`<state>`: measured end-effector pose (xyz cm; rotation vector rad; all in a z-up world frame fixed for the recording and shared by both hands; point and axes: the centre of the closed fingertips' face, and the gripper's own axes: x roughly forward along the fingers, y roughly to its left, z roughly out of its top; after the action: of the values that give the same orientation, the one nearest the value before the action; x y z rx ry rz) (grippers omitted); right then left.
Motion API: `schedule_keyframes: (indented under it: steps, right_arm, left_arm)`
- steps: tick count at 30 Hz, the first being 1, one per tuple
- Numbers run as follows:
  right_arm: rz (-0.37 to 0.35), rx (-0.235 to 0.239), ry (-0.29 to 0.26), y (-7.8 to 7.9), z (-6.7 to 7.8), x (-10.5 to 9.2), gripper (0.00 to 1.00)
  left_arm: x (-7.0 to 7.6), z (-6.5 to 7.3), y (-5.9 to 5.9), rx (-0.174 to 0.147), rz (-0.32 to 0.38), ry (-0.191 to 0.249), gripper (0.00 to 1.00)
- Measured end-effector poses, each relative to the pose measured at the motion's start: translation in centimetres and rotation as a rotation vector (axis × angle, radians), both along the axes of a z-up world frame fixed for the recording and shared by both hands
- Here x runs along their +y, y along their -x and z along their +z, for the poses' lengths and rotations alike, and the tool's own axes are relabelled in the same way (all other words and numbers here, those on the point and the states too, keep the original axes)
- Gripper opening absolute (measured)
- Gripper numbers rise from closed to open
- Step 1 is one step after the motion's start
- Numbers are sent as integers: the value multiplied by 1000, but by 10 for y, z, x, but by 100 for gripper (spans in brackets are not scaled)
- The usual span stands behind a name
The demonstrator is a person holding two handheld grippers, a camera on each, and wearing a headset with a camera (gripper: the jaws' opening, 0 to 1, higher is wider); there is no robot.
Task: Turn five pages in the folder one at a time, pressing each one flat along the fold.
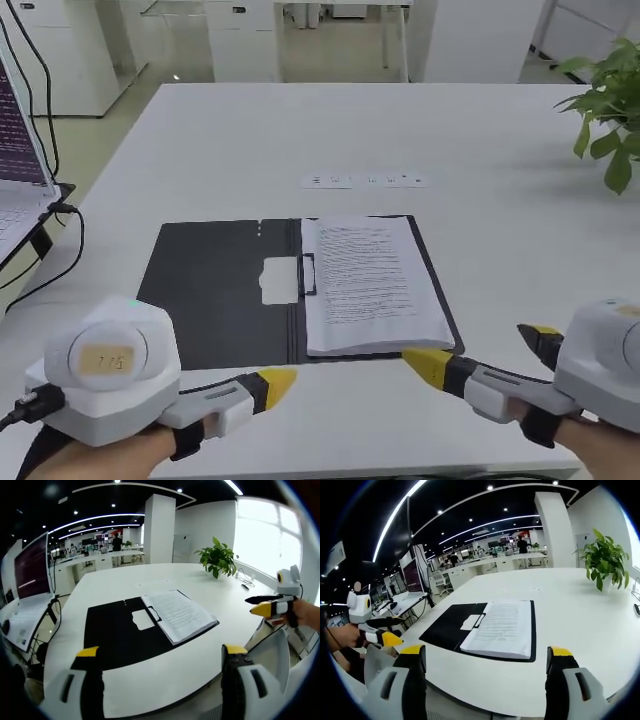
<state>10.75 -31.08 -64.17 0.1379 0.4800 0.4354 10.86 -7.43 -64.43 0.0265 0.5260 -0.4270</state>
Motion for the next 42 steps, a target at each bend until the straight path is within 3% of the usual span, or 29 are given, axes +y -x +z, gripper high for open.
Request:
schedule_keyframes:
  steps: [19,26,42]
  right_arm:
    - [12,6,-1,-7,-4,3,100]
    - [17,0,-4,-7,-1,8,100]
    - [-32,4,-24,-2,-1,9,100]
  left_arm:
    - [7,-4,-6,7,14,5,99]
    - [-9,-10,-16,15,-29,3,99]
    - [-48,-20,-53,3,-167,-15,98]
